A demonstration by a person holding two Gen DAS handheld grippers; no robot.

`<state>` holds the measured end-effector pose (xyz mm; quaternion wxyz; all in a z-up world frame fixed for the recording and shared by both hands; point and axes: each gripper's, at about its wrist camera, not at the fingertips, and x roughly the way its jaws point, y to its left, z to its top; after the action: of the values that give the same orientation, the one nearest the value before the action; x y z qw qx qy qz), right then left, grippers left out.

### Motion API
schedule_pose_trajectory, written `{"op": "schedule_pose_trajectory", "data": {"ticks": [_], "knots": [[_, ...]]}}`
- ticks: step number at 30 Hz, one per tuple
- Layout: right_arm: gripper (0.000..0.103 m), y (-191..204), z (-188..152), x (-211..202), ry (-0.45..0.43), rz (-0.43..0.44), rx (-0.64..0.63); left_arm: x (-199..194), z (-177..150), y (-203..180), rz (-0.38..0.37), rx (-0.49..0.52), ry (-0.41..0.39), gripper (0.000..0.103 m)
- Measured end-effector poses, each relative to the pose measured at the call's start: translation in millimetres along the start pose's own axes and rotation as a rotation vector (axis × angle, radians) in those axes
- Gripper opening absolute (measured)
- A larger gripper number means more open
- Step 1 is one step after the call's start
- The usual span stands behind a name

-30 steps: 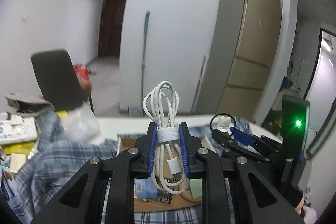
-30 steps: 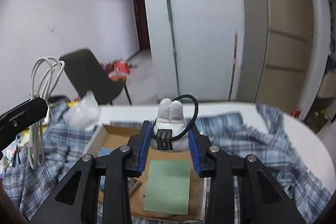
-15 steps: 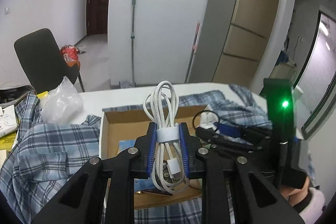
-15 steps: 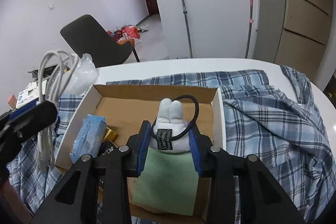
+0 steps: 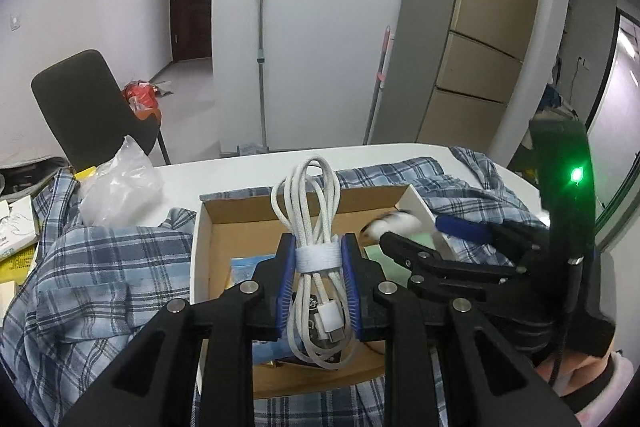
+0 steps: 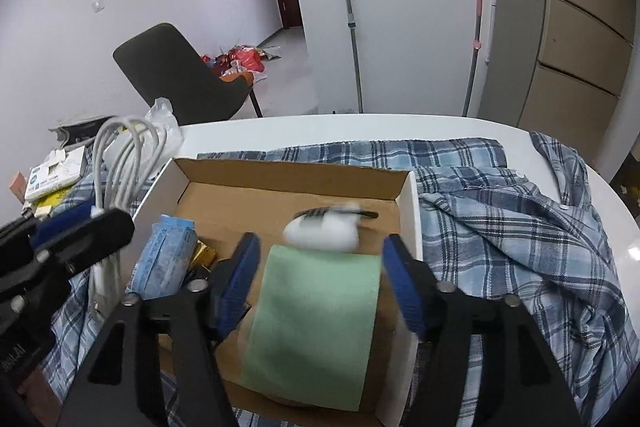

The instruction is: Organize soft objects

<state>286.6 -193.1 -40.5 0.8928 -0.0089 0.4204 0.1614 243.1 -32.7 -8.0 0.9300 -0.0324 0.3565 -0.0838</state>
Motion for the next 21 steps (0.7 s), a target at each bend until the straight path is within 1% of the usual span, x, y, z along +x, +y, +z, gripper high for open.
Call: {"op": "schedule_pose_trajectory", "data": {"ticks": [1, 2, 3, 4, 8, 10, 12, 13, 16, 19, 21], "knots": [[0.068, -1.2, 0.6, -1.8, -0.006, -0.002, 0.006, 0.2, 0.1, -0.4, 0.004, 0.002, 0.002, 0.027], [0.068, -2.1, 1.4, -4.1, -0.011, -0.003, 0.012, -1.0, 0.2, 0.0, 0.009, -0.002, 0.000, 0.034], [0.068, -3.7, 2.4, -5.8, -0.014, -0.004, 0.018, -2.2, 0.7, 1.4, 0.023, -0.011, -0.006, 0.045], [0.069, -5.8, 3.3, -7.7, -0.019, -0.003, 0.026, -3.8, 1.2, 3.2, 0.035, -0.022, -0.015, 0.048], [0.069, -14.5, 7.9, -16.5, -0.045, -0.004, 0.067, -13.9, 5.7, 10.0, 0.026, -0.042, -0.046, 0.049], [0.069, -17.4, 11.3, -22.9, -0.065, -0.013, 0.080, -22.4, 8.1, 9.8, 0.033, -0.038, -0.080, 0.049], [0.069, -16.9, 16.6, -35.4, -0.104, -0.035, 0.083, -36.5, 11.8, 6.2, 0.029, -0.022, -0.125, 0.049], [0.069, -15.4, 19.8, -43.7, -0.134, -0.042, 0.081, -45.1, 13.9, 4.7, 0.028, -0.016, -0.152, 0.049], [0.069, -9.5, 28.0, -73.2, -0.209, -0.050, 0.072, -83.2, 19.5, 0.7, 0.041, -0.013, -0.273, 0.049], [0.070, -2.4, 32.6, -109.4, -0.295, -0.059, 0.063, -131.7, 21.2, -2.9, 0.056, -0.011, -0.400, 0.049], [0.071, 3.2, 32.9, -134.1, -0.343, -0.063, 0.062, -157.2, 19.1, -6.1, 0.068, 0.007, -0.459, 0.049]]}}
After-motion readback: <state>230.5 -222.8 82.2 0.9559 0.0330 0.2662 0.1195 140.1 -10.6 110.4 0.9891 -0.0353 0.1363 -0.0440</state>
